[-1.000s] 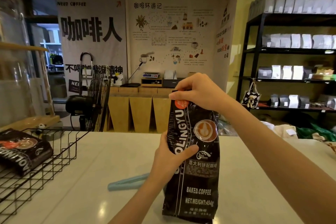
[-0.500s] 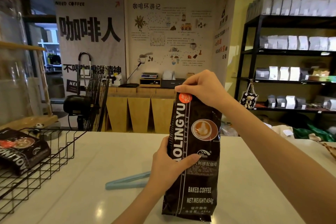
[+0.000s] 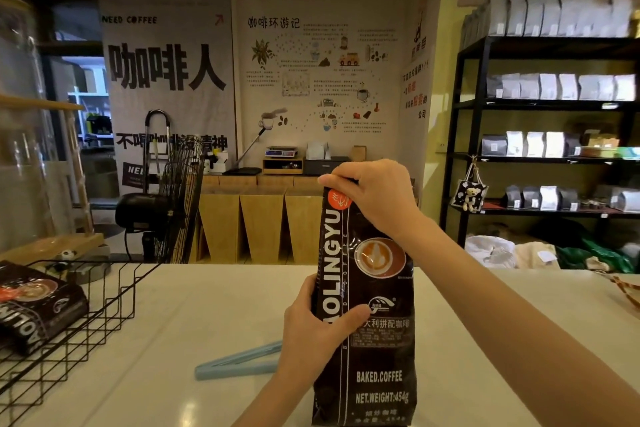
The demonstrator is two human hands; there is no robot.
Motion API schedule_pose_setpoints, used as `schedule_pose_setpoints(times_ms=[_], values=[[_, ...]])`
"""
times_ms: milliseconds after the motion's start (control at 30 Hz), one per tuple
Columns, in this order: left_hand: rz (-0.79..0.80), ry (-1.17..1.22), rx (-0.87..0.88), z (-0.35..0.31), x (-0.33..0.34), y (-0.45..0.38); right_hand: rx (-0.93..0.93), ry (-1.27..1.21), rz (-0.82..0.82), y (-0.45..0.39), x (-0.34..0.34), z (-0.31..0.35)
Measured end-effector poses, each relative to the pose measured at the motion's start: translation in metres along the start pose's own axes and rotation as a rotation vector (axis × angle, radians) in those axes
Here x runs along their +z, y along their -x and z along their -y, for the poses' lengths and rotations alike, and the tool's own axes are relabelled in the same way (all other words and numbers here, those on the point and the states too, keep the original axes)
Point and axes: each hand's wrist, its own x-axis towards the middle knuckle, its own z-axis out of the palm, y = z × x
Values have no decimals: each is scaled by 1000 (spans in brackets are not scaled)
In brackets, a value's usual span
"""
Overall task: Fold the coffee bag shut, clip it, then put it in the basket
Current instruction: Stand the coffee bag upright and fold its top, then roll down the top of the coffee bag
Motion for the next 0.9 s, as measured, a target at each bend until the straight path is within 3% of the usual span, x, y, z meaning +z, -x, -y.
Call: schedule_pose_setpoints(times_ms=[167,300,433,533,667,733,833,900], values=[[27,-4,-12,4,0,-4,18,17,36,-1,-21,-4],[23,12,-20,8,-4,-8,491,-503,-202,40,-44,-20],[17,38,-9,10,-6,-10,955,-924,69,97,-21,-16],[30,11,23,9,-4,-9,1034,-1099,252,124,-3,-1],[103,-52,24,-4,-5,-20,1048,-1135,231,133,3,5],[29,-235,145,-25,-7,-39,1033,-1145,217,133,2,4],[-109,-650,566,-78,-1,-69,998,-1158,224,132,3,6],[-64,-936,783,-111,12,-80,985,-1148,217,131,4,9]])
